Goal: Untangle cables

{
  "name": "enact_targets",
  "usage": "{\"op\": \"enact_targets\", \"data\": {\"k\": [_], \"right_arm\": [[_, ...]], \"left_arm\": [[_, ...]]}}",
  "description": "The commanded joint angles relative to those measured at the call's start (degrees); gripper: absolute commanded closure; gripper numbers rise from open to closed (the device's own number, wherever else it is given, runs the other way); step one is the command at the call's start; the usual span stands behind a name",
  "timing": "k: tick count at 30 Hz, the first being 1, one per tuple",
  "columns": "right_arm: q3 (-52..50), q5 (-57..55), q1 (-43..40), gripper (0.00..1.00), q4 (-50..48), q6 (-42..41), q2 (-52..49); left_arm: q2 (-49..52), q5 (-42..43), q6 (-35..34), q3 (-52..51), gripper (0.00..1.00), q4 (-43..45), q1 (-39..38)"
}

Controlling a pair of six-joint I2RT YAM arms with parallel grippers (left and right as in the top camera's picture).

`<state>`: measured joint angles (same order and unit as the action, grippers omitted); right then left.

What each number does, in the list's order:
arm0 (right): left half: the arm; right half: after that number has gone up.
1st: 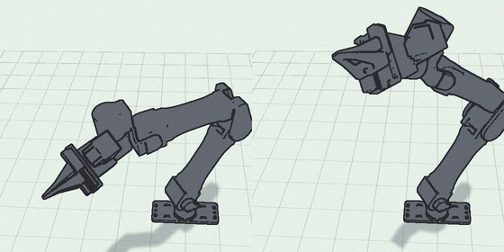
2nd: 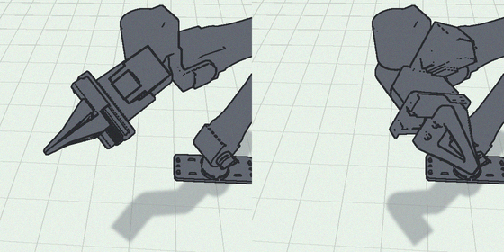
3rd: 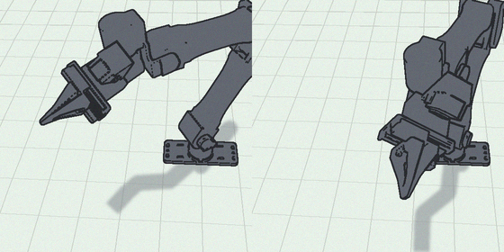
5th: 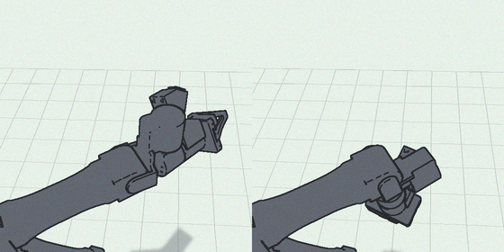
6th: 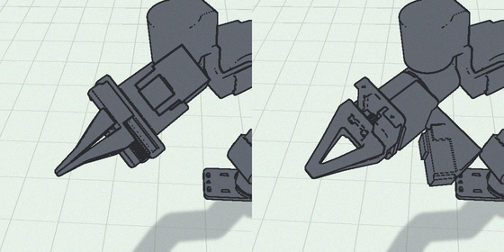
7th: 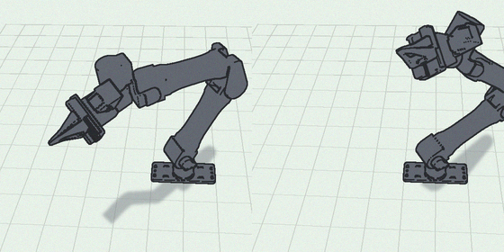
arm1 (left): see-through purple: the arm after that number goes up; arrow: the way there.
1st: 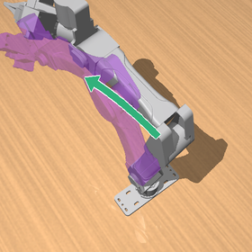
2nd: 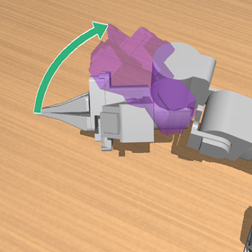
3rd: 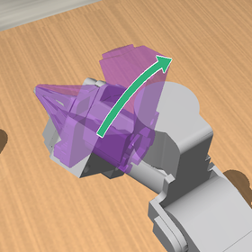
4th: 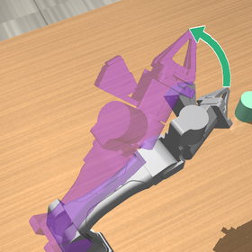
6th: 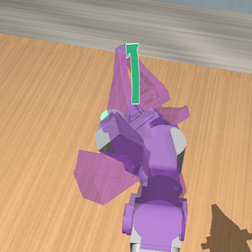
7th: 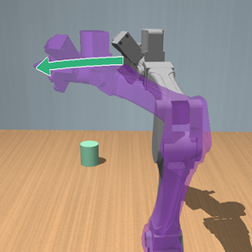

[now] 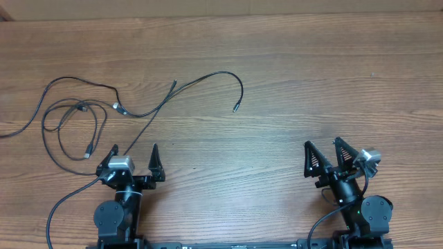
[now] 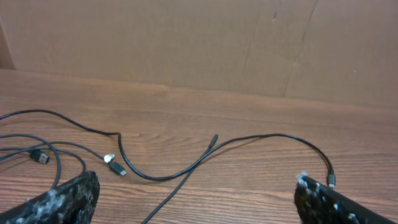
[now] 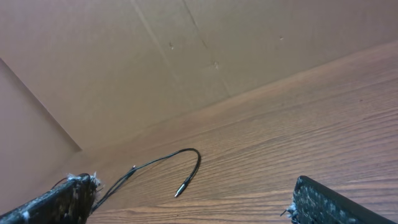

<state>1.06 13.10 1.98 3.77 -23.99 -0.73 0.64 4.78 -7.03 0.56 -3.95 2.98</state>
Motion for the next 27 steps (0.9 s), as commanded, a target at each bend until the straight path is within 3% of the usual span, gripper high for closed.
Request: {"op": "enact_targets", "data": {"k": [1,9,19,27], "right_arm": [[-0.61,-0.2,0.33,0.0,-0.37,-0.02,0.59],[-0.61,-0.83,0.33,0.0,-0.22,0.24,0.59],[-0.61,-2.1,0.33,0.0,-0.04,24.33,0.59],[-0.61,-3.63,0.33,0.0,0.13,25.99,0.59]], "left_arm": [[-0.44,0.79,1.07,-0.24,0.0,-0.09,-0.39],[-0.44,0.79,1.05,-0.24,0.01,-0.09,-0.39],[-0.44,0.79,1.07,-0.24,0.01,-0.09,-0.39],[-0.44,0.79,1.07,-0.24,0.0,-0.09,-0.39]]}}
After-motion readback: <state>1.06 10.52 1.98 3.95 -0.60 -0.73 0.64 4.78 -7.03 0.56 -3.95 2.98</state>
